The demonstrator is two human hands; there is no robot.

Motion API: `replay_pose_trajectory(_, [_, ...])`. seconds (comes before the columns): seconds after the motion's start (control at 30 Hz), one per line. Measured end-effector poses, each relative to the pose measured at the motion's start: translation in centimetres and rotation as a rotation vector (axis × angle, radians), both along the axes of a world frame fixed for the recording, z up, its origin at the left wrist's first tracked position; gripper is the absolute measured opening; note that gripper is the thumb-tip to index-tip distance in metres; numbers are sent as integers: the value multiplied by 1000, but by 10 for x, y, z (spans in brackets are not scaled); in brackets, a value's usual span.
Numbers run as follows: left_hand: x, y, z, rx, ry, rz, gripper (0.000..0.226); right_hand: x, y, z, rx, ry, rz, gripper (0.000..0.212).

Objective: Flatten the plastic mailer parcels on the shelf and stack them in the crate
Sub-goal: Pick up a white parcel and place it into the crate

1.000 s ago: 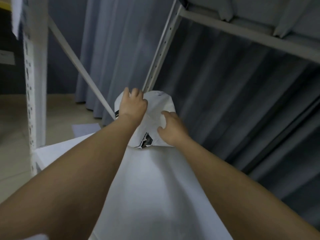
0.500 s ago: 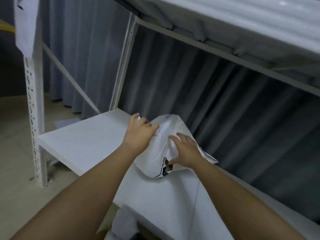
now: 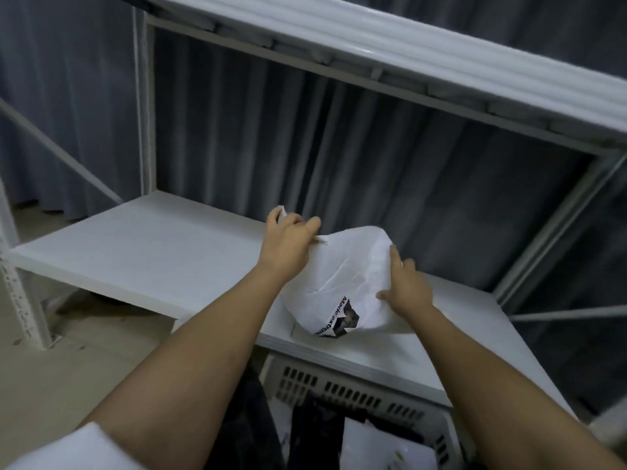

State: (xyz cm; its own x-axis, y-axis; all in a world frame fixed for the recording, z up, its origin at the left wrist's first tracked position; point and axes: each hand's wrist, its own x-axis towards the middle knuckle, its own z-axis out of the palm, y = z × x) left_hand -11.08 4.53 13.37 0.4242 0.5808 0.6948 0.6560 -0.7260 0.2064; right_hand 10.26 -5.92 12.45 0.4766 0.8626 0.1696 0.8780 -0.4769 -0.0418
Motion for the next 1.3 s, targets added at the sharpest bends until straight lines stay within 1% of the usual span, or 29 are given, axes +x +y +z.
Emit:
replay_pose_trajectory(0.07, [7, -11, -4, 0, 54, 35, 24, 7, -19, -4, 38, -22, -18, 82])
replay_pose_trajectory(0.1, [13, -22, -5, 14, 109, 47, 25, 16, -34, -7, 62, -38, -28, 74])
replay_pose_trajectory(0.2, [22, -37, -12, 30, 286, 92, 21, 39, -63, -15, 137, -101, -26, 65])
replay_pose_trajectory(0.3, [33, -42, -19, -17, 367, 105, 11, 56, -78, -17, 227, -187, -21, 70])
replay_pose_trajectory(0.37, [35, -44, -29, -106, 397, 94, 15, 59, -83, -23, 290, -265, -8, 76])
replay_pose_trajectory(0.43, [44, -44, -44, -186, 442, 82, 20, 69, -90, -36, 376, -265, 17, 84])
replay_pose_trajectory(0.5, [51, -43, -60, -275, 507, 74, 26, 76, -100, -53, 356, -137, 96, 84])
replay_pose_trajectory(0.57, [56, -45, -75, -351, 560, 80, 31, 79, -111, -77, 260, 138, 112, 69])
replay_pose_trajectory(0.6, [60, -46, -82, -373, 569, 82, 34, 81, -115, -88, 257, 268, 95, 63])
replay_pose_trajectory(0.67, [67, -47, -93, -370, 572, 94, 37, 89, -121, -102, 390, 439, 24, 53])
replay_pose_trajectory(0.7, [70, -47, -95, -349, 564, 104, 40, 93, -123, -104, 447, 468, 6, 49])
replay_pose_trajectory(0.73, [73, -46, -98, -332, 561, 109, 45, 98, -124, -105, 446, 464, 11, 48])
replay_pose_trajectory(0.77, [75, -44, -99, -318, 562, 111, 53, 103, -125, -106, 400, 441, 40, 51])
replay_pose_trajectory(0.83, [80, -40, -102, -295, 598, 126, 72, 110, -126, -105, 256, 402, 117, 70])
replay_pose_trajectory(0.9, [83, -37, -103, -284, 629, 159, 80, 113, -126, -103, 113, 337, 155, 88])
replay_pose_trajectory(0.97, [85, -34, -104, -273, 653, 188, 84, 113, -124, -101, 2, 173, 126, 95])
replay_pose_trajectory(1.0, [86, -32, -104, -277, 658, 196, 84, 114, -124, -100, -16, 90, 104, 95])
replay_pose_trajectory(1.07, [89, -28, -102, -290, 648, 211, 84, 116, -123, -101, 20, -34, 88, 88])
replay_pose_trajectory(1.13, [93, -24, -98, -299, 635, 235, 87, 118, -121, -101, 87, -61, 77, 82])
replay_pose_trajectory(1.23, [95, -19, -93, -237, 707, 276, 96, 123, -118, -98, 127, -125, 53, 90])
replay_pose_trajectory(1.3, [89, -15, -94, -201, 827, 309, 97, 130, -119, -108, 46, -246, 78, 98])
